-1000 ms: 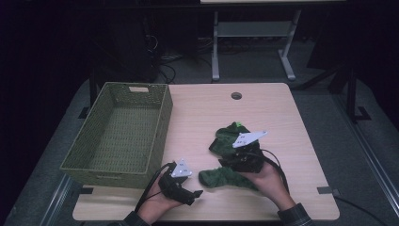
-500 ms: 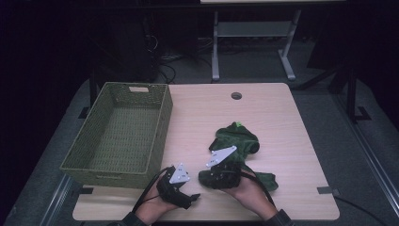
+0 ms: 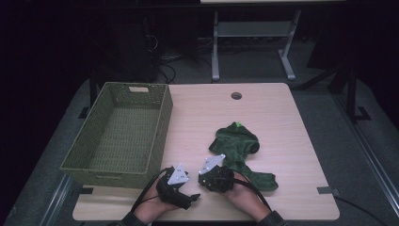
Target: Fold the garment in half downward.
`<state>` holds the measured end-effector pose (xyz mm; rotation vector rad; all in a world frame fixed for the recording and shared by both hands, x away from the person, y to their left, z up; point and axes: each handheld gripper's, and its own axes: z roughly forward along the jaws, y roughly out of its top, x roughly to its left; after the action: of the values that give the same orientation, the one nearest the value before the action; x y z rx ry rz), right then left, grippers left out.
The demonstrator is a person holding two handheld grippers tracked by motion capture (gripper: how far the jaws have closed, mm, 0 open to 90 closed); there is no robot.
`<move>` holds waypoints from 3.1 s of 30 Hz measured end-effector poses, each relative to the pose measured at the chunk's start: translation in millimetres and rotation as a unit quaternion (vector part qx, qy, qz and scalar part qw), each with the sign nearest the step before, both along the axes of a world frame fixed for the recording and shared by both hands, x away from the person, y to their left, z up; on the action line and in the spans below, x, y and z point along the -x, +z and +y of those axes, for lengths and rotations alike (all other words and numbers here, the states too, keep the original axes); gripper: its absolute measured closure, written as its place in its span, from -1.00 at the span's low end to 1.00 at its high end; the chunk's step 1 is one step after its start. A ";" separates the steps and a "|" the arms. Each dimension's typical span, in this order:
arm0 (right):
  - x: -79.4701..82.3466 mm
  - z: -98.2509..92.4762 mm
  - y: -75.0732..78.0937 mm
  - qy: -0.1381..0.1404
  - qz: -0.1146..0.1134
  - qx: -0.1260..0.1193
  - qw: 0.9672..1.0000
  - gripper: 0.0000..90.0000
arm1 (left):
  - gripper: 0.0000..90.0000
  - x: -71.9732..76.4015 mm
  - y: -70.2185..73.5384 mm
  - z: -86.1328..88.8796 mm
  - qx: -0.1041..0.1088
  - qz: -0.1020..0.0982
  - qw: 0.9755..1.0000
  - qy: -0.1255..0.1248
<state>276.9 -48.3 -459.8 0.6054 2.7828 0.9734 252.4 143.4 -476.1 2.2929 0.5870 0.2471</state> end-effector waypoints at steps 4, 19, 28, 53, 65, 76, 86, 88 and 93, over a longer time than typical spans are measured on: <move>-0.8 -2.5 1.5 0.007 0.010 -0.011 1.000 0.93 | -0.73 -0.5 -0.7 0.3 0.004 -0.001 1.000 -0.003; -2.4 -52.2 42.3 -0.040 0.011 -0.115 0.993 0.91 | -0.73 -1.0 -0.7 0.2 0.006 0.000 1.000 -0.005; -6.5 -102.3 48.0 -0.098 0.005 -0.140 0.985 0.90 | -0.73 -1.0 -0.7 0.0 0.005 -0.001 1.000 -0.005; -12.0 -149.1 22.0 -0.160 0.025 -0.093 0.982 0.71 | -0.72 -0.8 -0.7 0.0 0.005 0.001 1.000 -0.005; 8.3 -210.0 25.9 -0.189 0.010 -0.119 0.975 0.52 | -0.73 0.2 -1.0 -1.4 0.008 0.001 1.000 0.002; 38.5 -249.0 10.4 -0.203 0.019 -0.106 0.973 0.49 | -0.73 0.1 -0.6 -1.3 0.005 0.001 1.000 0.002; 50.8 -241.7 -5.5 -0.179 0.054 -0.094 0.978 0.45 | -0.73 0.0 -0.7 -1.8 0.006 0.001 1.000 0.003; 50.2 -239.5 -6.1 -0.175 0.059 -0.096 0.978 0.44 | -0.73 0.0 -0.7 -1.8 0.006 0.001 1.000 0.003; 52.0 -239.3 -3.5 -0.167 0.061 -0.102 0.979 0.42 | -0.73 0.0 -0.8 -1.8 0.006 0.001 1.000 0.003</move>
<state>224.9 -287.6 -463.3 1.1543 2.5720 1.1842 252.4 141.7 -476.9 2.2804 0.5949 0.2431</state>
